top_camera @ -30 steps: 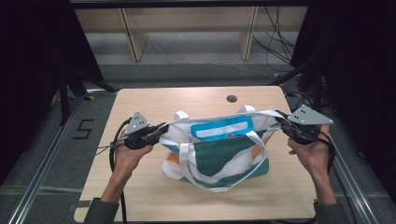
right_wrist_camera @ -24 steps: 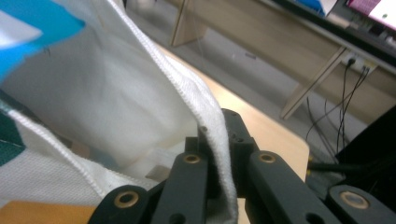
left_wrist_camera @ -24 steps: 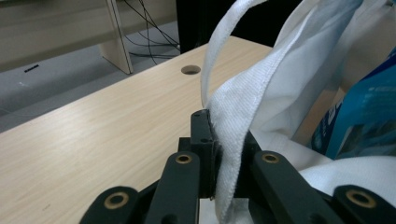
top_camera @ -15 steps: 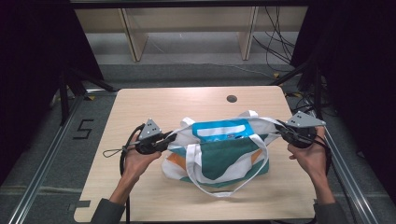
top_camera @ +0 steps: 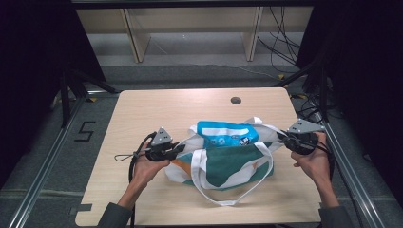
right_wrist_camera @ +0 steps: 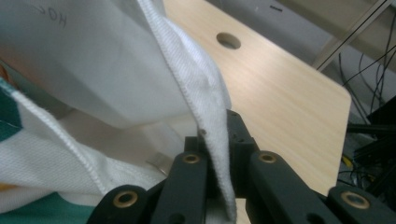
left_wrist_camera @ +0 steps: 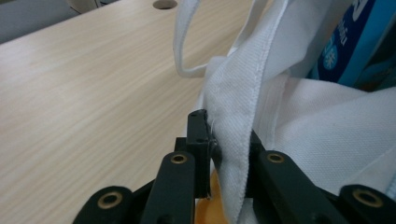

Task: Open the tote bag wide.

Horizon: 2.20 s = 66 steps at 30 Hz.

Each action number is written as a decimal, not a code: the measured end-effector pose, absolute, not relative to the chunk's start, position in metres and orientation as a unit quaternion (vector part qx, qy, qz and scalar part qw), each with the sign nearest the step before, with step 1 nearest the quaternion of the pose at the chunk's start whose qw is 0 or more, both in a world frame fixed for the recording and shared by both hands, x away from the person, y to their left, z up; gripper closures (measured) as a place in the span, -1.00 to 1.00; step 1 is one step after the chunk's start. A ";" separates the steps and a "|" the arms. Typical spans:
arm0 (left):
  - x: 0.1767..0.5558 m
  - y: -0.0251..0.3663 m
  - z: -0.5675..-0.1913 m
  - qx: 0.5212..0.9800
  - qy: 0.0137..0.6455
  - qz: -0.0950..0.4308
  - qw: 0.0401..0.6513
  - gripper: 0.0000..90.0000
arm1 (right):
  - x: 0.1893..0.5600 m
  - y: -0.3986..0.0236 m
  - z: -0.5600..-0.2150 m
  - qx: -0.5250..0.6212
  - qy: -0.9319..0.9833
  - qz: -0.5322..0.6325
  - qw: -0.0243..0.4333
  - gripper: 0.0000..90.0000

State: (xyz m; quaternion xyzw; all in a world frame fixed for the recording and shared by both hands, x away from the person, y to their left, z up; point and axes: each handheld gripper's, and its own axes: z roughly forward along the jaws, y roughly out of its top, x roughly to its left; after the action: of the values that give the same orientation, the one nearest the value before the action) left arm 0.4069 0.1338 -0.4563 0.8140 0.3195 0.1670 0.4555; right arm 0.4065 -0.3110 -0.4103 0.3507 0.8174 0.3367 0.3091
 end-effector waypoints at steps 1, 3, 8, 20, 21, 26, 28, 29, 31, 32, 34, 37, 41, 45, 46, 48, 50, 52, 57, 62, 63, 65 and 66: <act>0.407 0.133 -0.458 0.824 0.304 0.170 0.447 0.79 | 0.406 -0.310 -0.413 0.361 0.815 0.337 0.303 0.95; 0.407 0.130 -0.461 0.831 0.300 0.170 0.437 0.79 | 0.408 -0.312 -0.418 0.353 0.822 0.329 0.304 0.95; 0.405 0.120 -0.479 0.851 0.286 0.164 0.408 0.79 | 0.409 -0.311 -0.438 0.364 0.838 0.294 0.282 0.95; 0.408 0.114 -0.502 0.860 0.300 0.137 0.390 0.80 | 0.420 -0.305 -0.488 0.369 0.860 0.265 0.233 0.95; 0.409 0.114 -0.503 0.861 0.298 0.136 0.389 0.80 | 0.422 -0.306 -0.490 0.369 0.860 0.268 0.228 0.95; 0.412 0.111 -0.510 0.864 0.301 0.144 0.378 0.79 | 0.426 -0.306 -0.496 0.375 0.858 0.268 0.227 0.95; 0.412 0.111 -0.511 0.863 0.304 0.151 0.374 0.79 | 0.429 -0.304 -0.500 0.369 0.859 0.264 0.236 0.95; 0.412 0.111 -0.511 0.864 0.302 0.147 0.375 0.79 | 0.431 -0.303 -0.501 0.371 0.859 0.266 0.233 0.95; 0.412 0.111 -0.511 0.863 0.305 0.145 0.376 0.79 | 0.431 -0.303 -0.501 0.372 0.859 0.267 0.229 0.95; 0.412 0.111 -0.511 0.862 0.303 0.147 0.378 0.79 | 0.430 -0.303 -0.500 0.370 0.858 0.266 0.236 0.95; 0.411 0.111 -0.511 0.864 0.302 0.151 0.375 0.79 | 0.429 -0.302 -0.500 0.369 0.860 0.263 0.236 0.95; 0.416 0.111 -0.513 0.859 0.305 0.160 0.378 0.79 | 0.431 -0.303 -0.501 0.379 0.854 0.272 0.230 0.95; 0.421 0.113 -0.512 0.861 0.304 0.167 0.373 0.79 | 0.438 -0.299 -0.502 0.374 0.854 0.266 0.245 0.95; 0.434 0.115 -0.513 0.854 0.317 0.176 0.373 0.79 | 0.444 -0.293 -0.502 0.371 0.854 0.262 0.253 0.94; 0.434 0.115 -0.513 0.854 0.317 0.176 0.373 0.78 | 0.444 -0.293 -0.502 0.371 0.854 0.262 0.253 0.94; 0.439 0.116 -0.514 0.852 0.319 0.180 0.374 0.78 | 0.448 -0.292 -0.502 0.367 0.854 0.261 0.261 0.94; 0.440 0.116 -0.513 0.850 0.323 0.175 0.377 0.78 | 0.449 -0.293 -0.502 0.369 0.853 0.262 0.258 0.93; 0.440 0.116 -0.512 0.852 0.326 0.173 0.372 0.68 | 0.449 -0.293 -0.502 0.373 0.852 0.263 0.257 0.83; 0.434 0.121 -0.488 0.850 0.341 0.151 0.373 0.26 | 0.436 -0.309 -0.470 0.396 0.824 0.305 0.266 0.40; 0.436 0.125 -0.470 0.844 0.344 0.156 0.381 0.06 | 0.410 -0.313 -0.431 0.404 0.791 0.381 0.256 0.25; 0.436 0.124 -0.467 0.836 0.355 0.151 0.391 0.06 | 0.410 -0.313 -0.431 0.404 0.791 0.381 0.256 0.25; 0.435 0.121 -0.459 0.836 0.343 0.146 0.403 0.00 | 0.394 -0.298 -0.415 0.375 0.800 0.422 0.205 0.19; 0.435 0.121 -0.459 0.836 0.343 0.146 0.403 -0.03 | 0.394 -0.298 -0.415 0.375 0.800 0.422 0.205 0.19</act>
State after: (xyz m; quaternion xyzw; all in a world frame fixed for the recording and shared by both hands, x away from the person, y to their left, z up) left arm 0.4350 0.1205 -0.4595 0.8356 0.3432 0.1465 0.4032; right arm 0.3942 -0.2981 -0.4150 0.3754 0.7997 0.4216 0.2048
